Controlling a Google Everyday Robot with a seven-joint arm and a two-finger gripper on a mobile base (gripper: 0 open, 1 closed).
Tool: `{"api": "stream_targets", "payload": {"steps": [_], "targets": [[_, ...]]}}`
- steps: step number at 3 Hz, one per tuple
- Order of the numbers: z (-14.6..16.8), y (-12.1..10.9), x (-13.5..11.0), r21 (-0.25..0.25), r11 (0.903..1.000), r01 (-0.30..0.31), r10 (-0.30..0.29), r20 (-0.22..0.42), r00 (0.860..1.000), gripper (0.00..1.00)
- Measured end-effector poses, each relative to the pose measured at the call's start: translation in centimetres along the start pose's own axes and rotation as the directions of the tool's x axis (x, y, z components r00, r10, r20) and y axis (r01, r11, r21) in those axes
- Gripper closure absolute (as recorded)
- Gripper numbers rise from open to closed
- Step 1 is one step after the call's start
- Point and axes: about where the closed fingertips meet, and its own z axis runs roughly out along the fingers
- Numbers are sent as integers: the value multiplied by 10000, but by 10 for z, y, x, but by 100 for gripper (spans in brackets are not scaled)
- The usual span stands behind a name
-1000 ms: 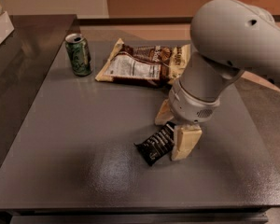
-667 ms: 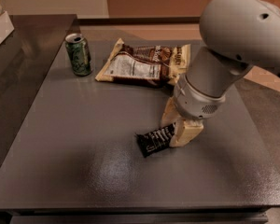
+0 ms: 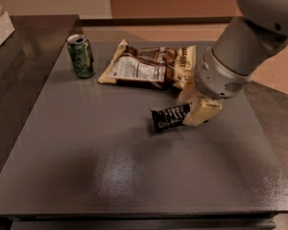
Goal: Move rxbar chocolate near brown chip bag
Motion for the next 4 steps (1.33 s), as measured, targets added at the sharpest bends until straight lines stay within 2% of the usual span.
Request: {"api": "stream_targets", "payload": {"steps": [1, 2, 3, 4], "targets": [[-22, -23, 14, 530, 9961, -706, 703, 74, 9975, 100], [-33, -41, 31, 879, 9873, -1322, 1318, 100, 9912, 100], [-37, -51, 40, 1355, 9723, -1902, 1881, 286, 9817, 82], [-36, -57, 42, 1857, 9489, -2552, 2490, 561, 9669, 59]]}}
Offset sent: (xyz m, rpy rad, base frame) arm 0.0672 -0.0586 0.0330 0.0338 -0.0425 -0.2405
